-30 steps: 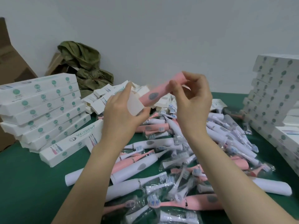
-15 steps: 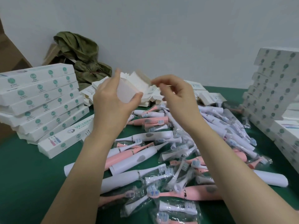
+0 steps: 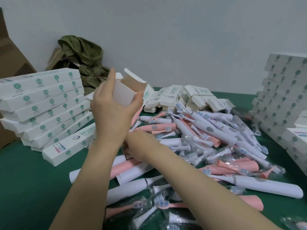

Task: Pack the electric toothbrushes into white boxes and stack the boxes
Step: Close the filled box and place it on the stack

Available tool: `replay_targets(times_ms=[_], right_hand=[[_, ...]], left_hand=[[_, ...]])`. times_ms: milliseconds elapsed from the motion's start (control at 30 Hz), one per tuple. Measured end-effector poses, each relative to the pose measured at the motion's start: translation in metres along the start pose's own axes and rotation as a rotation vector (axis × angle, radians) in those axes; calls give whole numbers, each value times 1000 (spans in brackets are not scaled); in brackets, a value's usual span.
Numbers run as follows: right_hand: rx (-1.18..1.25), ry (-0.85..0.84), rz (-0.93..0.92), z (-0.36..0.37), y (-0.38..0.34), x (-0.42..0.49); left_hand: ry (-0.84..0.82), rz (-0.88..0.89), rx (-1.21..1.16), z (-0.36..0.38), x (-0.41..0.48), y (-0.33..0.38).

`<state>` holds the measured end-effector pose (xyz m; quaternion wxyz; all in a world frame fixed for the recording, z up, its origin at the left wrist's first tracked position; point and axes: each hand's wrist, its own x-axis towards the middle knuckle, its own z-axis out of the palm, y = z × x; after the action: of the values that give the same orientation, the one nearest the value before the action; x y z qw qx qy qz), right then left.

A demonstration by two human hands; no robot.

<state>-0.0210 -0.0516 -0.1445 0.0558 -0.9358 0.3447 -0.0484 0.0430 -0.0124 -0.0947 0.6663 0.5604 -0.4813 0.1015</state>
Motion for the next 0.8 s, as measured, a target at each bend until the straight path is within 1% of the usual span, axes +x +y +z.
replay_targets(times_ms=[100, 167, 233, 367, 400, 467, 500, 567, 633, 667, 700, 733, 767, 800], right_hand=[[-33, -48, 12, 2, 5, 3], [37, -40, 28, 2, 11, 1], [254, 42, 90, -1, 21, -4], [872, 417, 324, -26, 53, -11], [1055, 458, 371, -33, 59, -14], [1378, 483, 414, -44, 67, -21], [1476, 501, 425, -49, 70, -25], [1562, 588, 442, -64, 74, -32], [1623, 696, 375, -85, 75, -43], [1676, 709, 285, -96, 73, -51], [1728, 669, 157, -106, 71, -58], [1747, 576, 14, -114, 65, -66], [1710, 463, -105, -119, 58, -73], [1608, 378, -169, -120, 50, -77]], left_hand=[[-42, -33, -26, -1, -2, 2], [-76, -4, -11, -1, -4, 2], [-89, 15, 10, 0, -6, 2], [-97, -6, 8, 4, -7, 2], [-103, -2, 8, 5, -6, 2], [-130, 9, 22, 6, -6, 2], [-148, 16, 39, 7, -6, 2], [-178, 43, 82, 8, -8, 1], [-207, 73, 113, 9, -12, 1], [-221, 79, 120, 10, -14, 1], [-236, 82, 126, 11, -15, 2], [-249, 89, 135, 13, -16, 2], [-261, 102, 151, 15, -17, 2], [-272, 107, 167, 16, -18, 2]])
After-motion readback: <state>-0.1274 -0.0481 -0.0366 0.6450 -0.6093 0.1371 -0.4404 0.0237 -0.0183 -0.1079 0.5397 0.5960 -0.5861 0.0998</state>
